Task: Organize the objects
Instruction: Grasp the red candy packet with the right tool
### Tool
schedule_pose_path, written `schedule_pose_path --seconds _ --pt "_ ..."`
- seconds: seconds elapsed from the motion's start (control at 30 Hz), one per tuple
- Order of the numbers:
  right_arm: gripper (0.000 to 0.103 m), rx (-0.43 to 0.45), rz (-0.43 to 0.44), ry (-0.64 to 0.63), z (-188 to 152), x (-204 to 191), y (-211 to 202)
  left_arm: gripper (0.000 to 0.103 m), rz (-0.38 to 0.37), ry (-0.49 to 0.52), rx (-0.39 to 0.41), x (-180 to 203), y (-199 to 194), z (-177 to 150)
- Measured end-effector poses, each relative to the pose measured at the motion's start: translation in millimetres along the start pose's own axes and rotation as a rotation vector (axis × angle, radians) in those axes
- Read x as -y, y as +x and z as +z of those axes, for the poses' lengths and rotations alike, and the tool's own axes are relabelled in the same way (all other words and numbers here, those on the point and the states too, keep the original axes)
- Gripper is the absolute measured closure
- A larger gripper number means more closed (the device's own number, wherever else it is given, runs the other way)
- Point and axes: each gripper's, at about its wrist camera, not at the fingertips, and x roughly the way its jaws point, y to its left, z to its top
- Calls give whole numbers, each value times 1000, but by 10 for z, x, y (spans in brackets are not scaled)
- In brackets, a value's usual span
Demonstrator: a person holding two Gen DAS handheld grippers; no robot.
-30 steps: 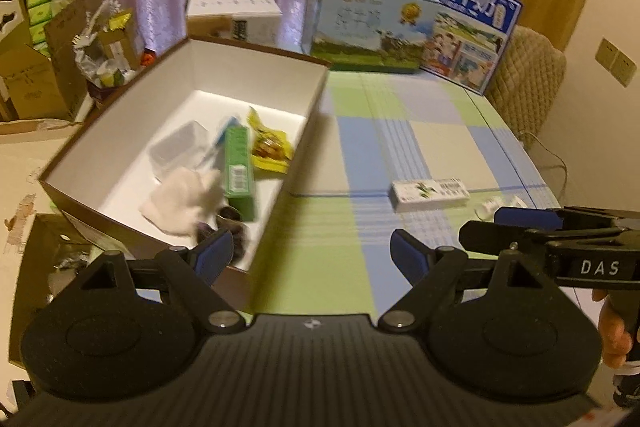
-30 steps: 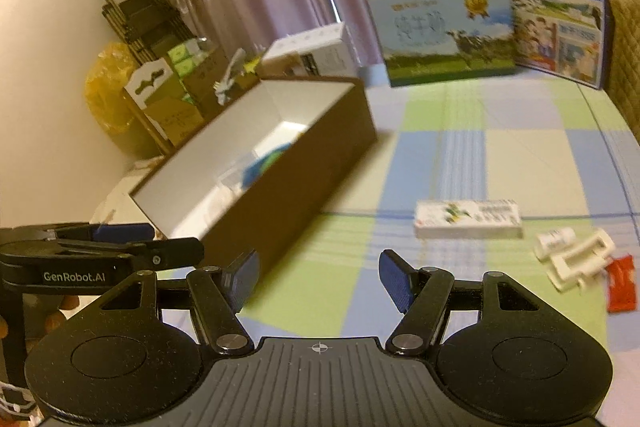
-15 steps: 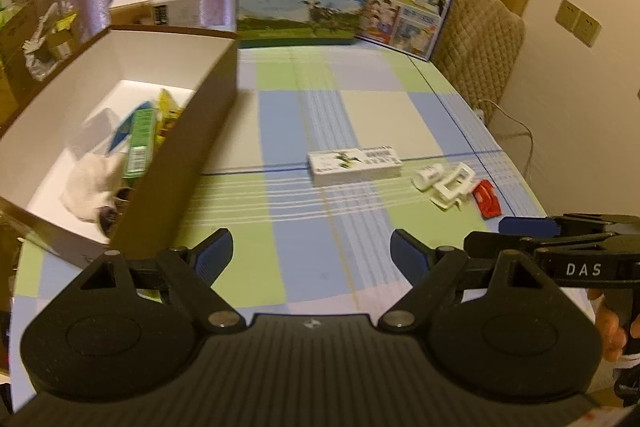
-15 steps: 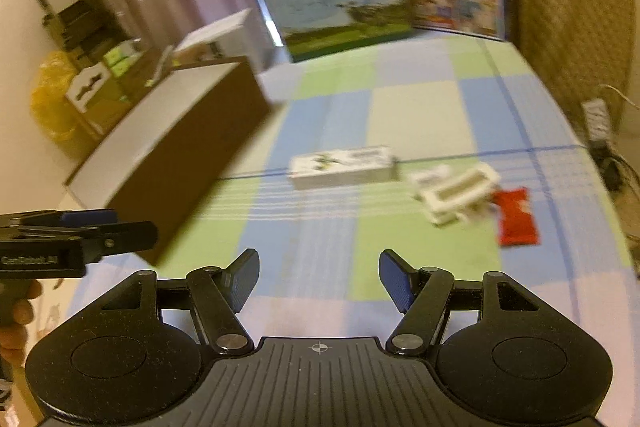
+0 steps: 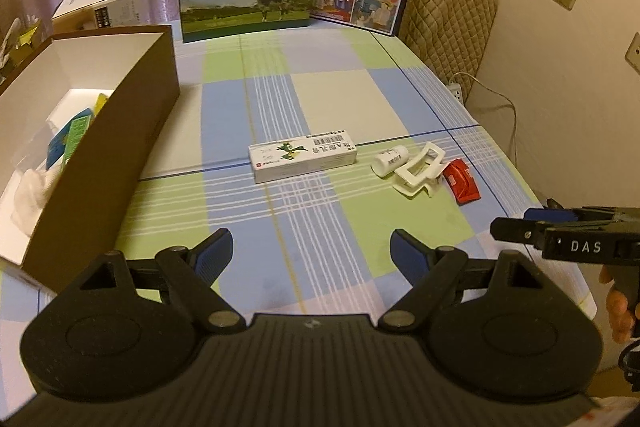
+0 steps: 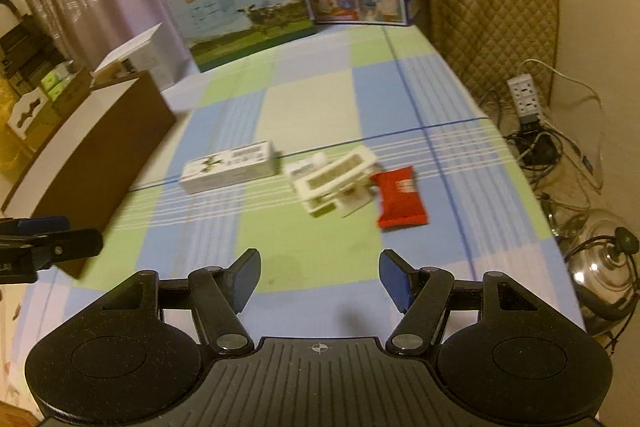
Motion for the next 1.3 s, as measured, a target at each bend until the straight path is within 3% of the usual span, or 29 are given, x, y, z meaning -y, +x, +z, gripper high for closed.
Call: schedule_pose_path --seconds 0.17,0.3,0.63,0.97,1.3 --pt "40 27 -48 -13 54 167 166 20 8 22 -6 23 143 43" --pt "50 42 -68 -33 120 283 329 20 28 38 -12 3 305 95" --pt "60 22 -78 -69 259 479 754 20 78 65 -29 -115 716 267" --pt "67 -24 -94 -103 304 539 1085 20 55 154 -61 -119 1097 443" --pt "73 -32 -114 -71 307 607 1076 20 20 296 -64 -75 1504 600"
